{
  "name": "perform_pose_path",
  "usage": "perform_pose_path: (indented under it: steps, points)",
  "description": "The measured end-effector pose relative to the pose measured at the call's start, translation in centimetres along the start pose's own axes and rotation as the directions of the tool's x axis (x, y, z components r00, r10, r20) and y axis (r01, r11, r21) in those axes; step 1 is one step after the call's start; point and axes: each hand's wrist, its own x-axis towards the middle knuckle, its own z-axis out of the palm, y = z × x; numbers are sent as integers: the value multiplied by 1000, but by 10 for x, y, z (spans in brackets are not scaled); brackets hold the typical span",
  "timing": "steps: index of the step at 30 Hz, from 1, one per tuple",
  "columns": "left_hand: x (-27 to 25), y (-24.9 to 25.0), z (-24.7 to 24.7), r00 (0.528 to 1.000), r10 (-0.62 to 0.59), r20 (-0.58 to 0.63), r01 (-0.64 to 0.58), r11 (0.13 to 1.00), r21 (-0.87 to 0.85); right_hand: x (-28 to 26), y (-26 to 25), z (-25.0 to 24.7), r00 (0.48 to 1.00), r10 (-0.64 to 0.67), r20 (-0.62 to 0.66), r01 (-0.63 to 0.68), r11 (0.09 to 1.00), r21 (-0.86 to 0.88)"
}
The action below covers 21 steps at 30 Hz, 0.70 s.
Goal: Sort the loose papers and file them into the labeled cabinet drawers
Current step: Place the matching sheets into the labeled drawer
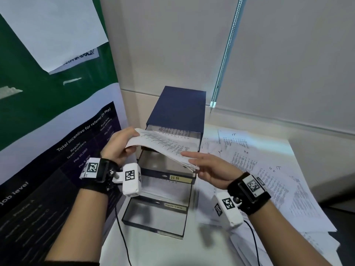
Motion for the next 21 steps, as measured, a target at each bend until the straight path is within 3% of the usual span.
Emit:
perform_pose_path:
  steps: [4,9,12,17,19,21]
  points:
    - [14,-3,10,997,21,-70,-20,1000,15,11,-7,-8,999,-31,-19,32,999,38]
    - [45,-22,20,989,-36,-144,54,991,121,44,-19,-37,969,-65,-240,56,997,-44]
    - [69,-36,21,979,-42,-200,98,955,279,71,-21,-59,937,-61,-343,36,996,-81]
    - [95,-44,33,991,61,-122,-9,921,390,114,-30,-80,891,-112,-440,72,992,-106]
    - [105,-45,40,975,150,-162,-31,821,570,125,-35,-84,892,-144,-428,111,989,-101]
    - [121,-48,46,943,245,-225,4,668,744,132,-37,-89,899,-174,-402,82,968,-236]
